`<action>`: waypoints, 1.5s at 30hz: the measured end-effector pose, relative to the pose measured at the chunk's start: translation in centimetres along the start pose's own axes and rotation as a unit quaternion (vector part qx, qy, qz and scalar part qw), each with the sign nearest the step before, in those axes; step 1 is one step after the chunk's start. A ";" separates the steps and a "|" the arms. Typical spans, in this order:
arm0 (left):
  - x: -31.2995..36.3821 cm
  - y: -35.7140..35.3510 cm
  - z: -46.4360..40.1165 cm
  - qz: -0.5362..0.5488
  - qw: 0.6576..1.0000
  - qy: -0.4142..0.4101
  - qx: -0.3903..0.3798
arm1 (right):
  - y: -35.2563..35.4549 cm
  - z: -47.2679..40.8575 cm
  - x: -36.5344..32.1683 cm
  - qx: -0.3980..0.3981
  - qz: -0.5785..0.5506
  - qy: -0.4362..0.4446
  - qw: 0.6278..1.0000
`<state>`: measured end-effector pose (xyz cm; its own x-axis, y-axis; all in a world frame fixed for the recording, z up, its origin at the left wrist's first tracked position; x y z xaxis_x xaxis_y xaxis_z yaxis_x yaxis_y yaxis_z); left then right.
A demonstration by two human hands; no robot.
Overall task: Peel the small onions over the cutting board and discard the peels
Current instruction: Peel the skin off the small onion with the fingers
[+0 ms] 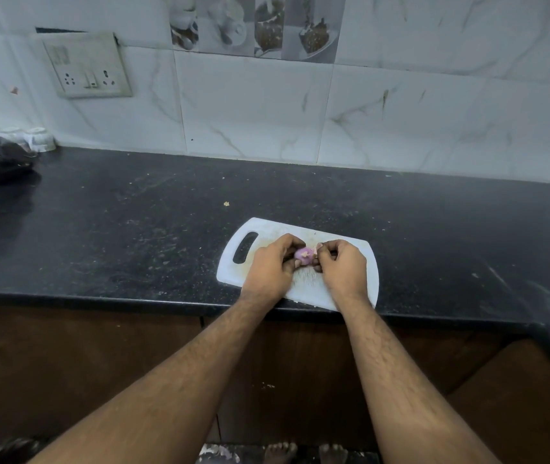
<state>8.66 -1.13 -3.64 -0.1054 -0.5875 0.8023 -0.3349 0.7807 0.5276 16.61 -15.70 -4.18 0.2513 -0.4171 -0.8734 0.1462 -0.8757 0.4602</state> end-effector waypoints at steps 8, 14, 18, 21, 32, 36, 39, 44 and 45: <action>0.0 0.2 0.1 0.015 1.000 0.020 0.006 | -0.6 0.2 -0.7 -0.030 0.012 0.020 0.999; 0.1 0.6 0.3 0.051 0.999 -0.012 0.012 | 0.3 0.7 -1.5 0.034 0.099 0.016 0.994; 0.3 -0.3 -0.1 -0.005 0.999 -0.024 -0.020 | 1.0 0.9 -1.2 0.065 0.086 -0.003 0.994; 0.1 -0.6 -0.5 -0.051 0.998 -0.008 -0.028 | 1.4 0.9 -1.0 0.074 0.074 -0.014 0.994; -0.2 -0.3 -0.3 0.006 1.000 -0.002 -0.013 | 0.1 0.8 -1.2 0.038 0.047 0.028 0.998; 0.1 0.0 -0.1 0.002 1.000 -0.007 0.004 | 0.1 1.1 -2.1 0.018 -0.004 0.074 0.997; 0.2 -0.1 -0.2 -0.014 1.000 -0.005 -0.002 | -0.9 1.0 -1.9 -0.054 -0.029 0.081 0.995; -0.2 -0.5 -0.2 -0.017 0.999 0.025 -0.038 | -0.4 0.7 -0.8 -0.057 -0.090 0.032 0.994; -0.1 -0.5 -0.2 -0.026 0.998 0.023 -0.046 | -0.3 0.7 -0.8 -0.058 -0.090 0.032 0.994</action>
<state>9.08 -1.40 -3.96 -0.0470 -0.6192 0.7838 -0.2511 0.7668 0.5908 15.68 -15.24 -3.74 0.2717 -0.2371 -0.9327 0.3024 -0.8990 0.3166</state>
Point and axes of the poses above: each hand's wrist, its own z-axis away from the middle knuckle, its own y-axis out of the back of the hand, x = y × z, the point moved 9 cm from there along -z, towards the middle knuckle, and after that the axes turned 8 degrees about -x, right-handed, at the moved point
